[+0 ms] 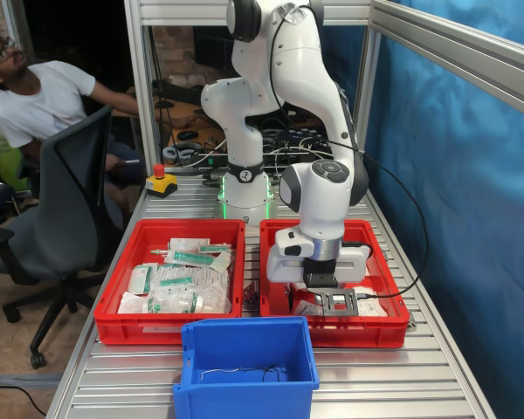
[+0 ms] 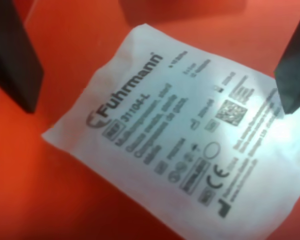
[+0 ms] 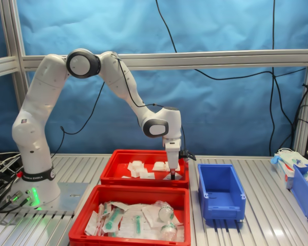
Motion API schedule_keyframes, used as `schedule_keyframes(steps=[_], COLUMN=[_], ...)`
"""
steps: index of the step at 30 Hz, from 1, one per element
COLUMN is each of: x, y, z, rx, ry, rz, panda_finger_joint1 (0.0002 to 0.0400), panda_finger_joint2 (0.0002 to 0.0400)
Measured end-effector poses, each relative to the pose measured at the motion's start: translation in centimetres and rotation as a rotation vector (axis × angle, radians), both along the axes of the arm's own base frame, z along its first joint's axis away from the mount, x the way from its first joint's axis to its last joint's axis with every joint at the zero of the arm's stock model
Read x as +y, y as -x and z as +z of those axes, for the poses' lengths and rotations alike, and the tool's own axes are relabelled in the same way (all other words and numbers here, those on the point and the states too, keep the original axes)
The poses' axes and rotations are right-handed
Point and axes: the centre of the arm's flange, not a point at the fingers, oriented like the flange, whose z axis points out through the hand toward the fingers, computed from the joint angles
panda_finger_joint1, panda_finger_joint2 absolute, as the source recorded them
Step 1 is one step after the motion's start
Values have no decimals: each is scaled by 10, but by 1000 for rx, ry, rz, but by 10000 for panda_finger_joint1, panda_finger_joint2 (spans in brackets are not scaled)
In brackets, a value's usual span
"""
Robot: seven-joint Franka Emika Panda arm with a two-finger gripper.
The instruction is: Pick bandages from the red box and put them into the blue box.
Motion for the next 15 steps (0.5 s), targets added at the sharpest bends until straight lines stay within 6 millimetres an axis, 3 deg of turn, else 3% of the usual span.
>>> schedule_keyframes(steps=[15], x=[16], y=[5], z=[-2], rx=[8], ry=[-12], rz=[26], panda_finger_joint1=[400], panda_finger_joint2=[400])
